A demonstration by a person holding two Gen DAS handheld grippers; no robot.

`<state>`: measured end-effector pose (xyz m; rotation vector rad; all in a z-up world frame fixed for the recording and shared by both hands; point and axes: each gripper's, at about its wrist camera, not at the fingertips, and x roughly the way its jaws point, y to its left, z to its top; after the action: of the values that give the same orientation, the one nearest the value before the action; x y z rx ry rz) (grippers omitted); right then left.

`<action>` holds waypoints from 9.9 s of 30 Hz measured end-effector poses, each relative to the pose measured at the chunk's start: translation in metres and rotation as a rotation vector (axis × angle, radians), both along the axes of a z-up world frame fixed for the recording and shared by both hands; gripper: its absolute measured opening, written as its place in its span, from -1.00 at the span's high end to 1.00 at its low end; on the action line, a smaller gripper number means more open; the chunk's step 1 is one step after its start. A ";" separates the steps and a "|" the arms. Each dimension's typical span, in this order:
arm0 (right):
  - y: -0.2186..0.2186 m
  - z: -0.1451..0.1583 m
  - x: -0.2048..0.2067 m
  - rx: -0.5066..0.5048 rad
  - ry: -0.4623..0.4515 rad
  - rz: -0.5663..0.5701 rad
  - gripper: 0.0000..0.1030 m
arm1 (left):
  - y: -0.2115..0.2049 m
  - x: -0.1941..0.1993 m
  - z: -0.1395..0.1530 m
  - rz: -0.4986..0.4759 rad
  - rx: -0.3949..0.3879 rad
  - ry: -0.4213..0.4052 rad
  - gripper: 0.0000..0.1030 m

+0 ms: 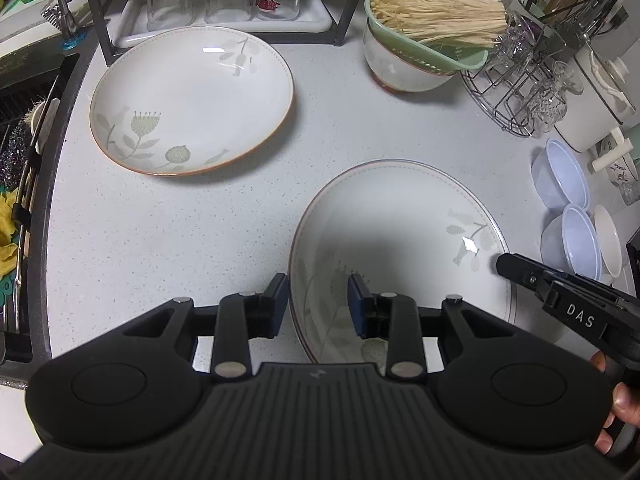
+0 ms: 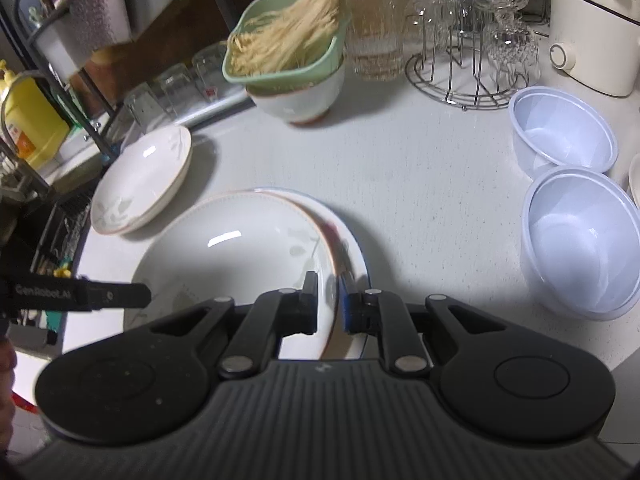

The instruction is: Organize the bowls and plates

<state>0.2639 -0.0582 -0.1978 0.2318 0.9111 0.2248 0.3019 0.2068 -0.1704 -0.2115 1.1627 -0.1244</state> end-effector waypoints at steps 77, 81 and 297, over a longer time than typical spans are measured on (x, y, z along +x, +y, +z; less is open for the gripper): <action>-0.041 0.094 -0.068 0.062 -0.238 0.053 0.81 | -0.055 -0.061 0.090 -0.031 0.065 -0.222 -0.17; -0.047 0.093 -0.070 0.022 -0.243 0.067 -0.36 | -0.063 -0.068 0.088 -0.013 0.088 -0.234 -0.45; 0.022 -0.004 0.004 0.006 0.156 0.134 0.52 | -0.012 0.004 -0.006 -0.112 0.110 0.000 0.12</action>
<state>0.2676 -0.0358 -0.2018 0.1956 1.0820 0.3367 0.3055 0.1951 -0.1764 -0.0496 1.1778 -0.1584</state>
